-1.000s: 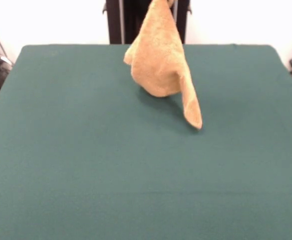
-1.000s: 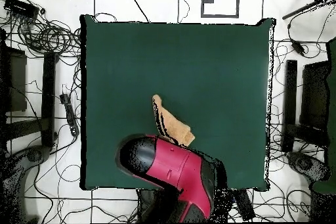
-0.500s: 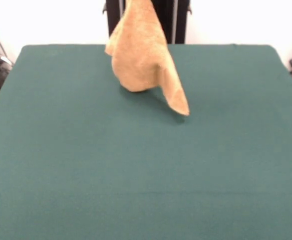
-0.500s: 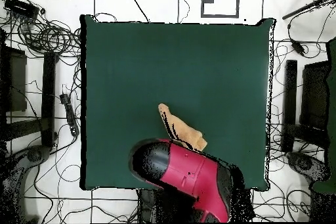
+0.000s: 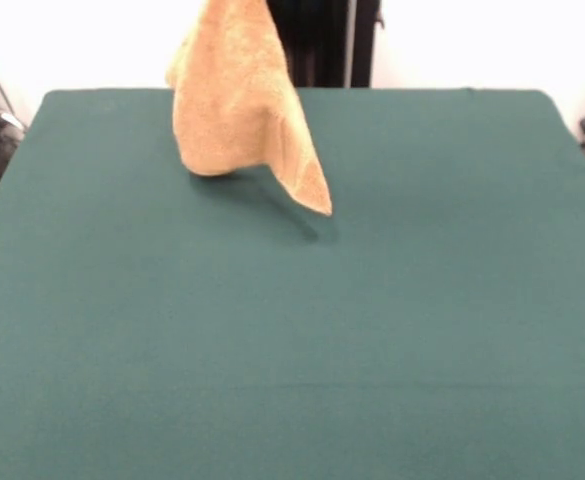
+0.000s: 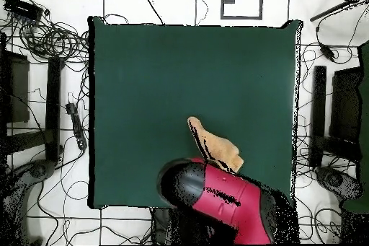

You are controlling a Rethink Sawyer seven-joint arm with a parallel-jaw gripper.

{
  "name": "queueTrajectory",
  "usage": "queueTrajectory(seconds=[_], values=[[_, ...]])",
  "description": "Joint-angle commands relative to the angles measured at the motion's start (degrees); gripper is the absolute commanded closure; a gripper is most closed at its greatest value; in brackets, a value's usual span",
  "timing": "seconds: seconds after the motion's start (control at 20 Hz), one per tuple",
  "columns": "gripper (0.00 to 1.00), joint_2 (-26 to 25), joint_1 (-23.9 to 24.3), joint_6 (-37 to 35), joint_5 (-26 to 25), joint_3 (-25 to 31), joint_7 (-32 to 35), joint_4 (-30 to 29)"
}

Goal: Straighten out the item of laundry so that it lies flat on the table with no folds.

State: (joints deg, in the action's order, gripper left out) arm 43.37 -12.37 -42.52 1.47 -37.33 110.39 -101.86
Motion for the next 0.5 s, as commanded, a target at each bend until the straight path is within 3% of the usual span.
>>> queueTrajectory(seconds=[0.05,0.2,0.5], values=[[1.0,-1.76,3.32,6.62,0.27,9.48,4.92,-1.04],[1.0,-3.26,6.01,13.1,2.05,14.5,4.88,-0.61],[1.0,-5.67,7.94,17.82,1.5,18.57,5.59,2.07]])
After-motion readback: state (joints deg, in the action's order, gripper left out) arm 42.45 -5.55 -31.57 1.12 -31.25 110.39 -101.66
